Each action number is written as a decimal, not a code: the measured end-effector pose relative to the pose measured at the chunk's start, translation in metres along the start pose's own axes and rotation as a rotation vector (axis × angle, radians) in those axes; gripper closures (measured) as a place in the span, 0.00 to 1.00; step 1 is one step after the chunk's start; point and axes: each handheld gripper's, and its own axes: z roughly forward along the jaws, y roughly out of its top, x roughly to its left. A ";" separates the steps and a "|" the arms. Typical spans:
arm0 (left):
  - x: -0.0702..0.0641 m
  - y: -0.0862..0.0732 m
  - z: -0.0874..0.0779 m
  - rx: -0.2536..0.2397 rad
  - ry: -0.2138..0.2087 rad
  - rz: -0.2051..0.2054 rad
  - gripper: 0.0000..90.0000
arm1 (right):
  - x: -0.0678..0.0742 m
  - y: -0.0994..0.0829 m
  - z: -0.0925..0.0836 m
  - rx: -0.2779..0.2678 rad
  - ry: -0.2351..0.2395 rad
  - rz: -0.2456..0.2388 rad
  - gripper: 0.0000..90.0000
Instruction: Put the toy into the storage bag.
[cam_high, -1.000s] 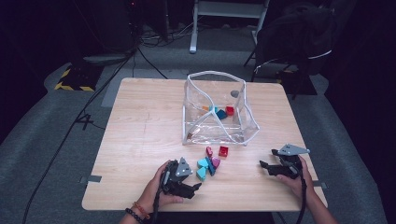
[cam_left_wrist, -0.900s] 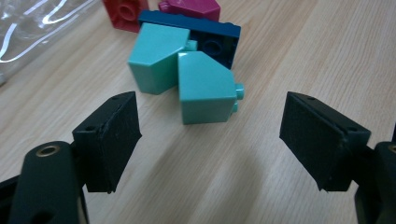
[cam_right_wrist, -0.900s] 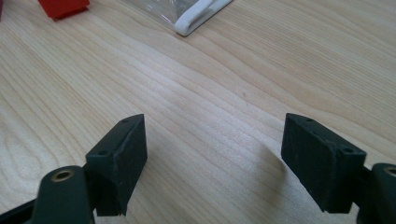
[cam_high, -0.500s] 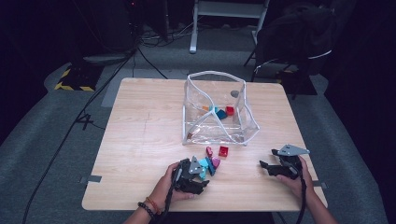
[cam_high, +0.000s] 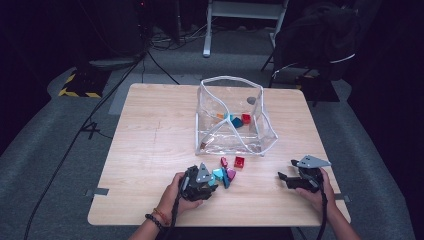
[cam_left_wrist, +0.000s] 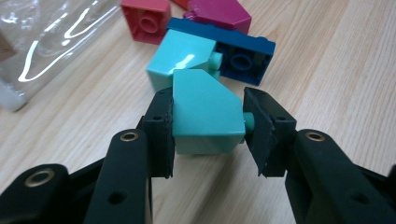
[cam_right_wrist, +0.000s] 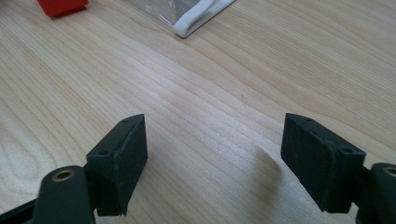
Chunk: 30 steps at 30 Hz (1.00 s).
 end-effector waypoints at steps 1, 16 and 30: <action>0.002 -0.001 -0.003 -0.006 0.005 -0.006 0.63 | 0.000 0.000 0.000 0.000 0.000 -0.001 0.26; 0.050 0.002 -0.049 -0.118 0.131 -0.099 0.63 | 0.000 0.000 0.000 -0.001 -0.002 -0.003 0.26; 0.106 0.037 -0.074 -0.173 0.223 -0.156 0.63 | 0.000 0.000 0.000 0.000 0.001 -0.001 0.26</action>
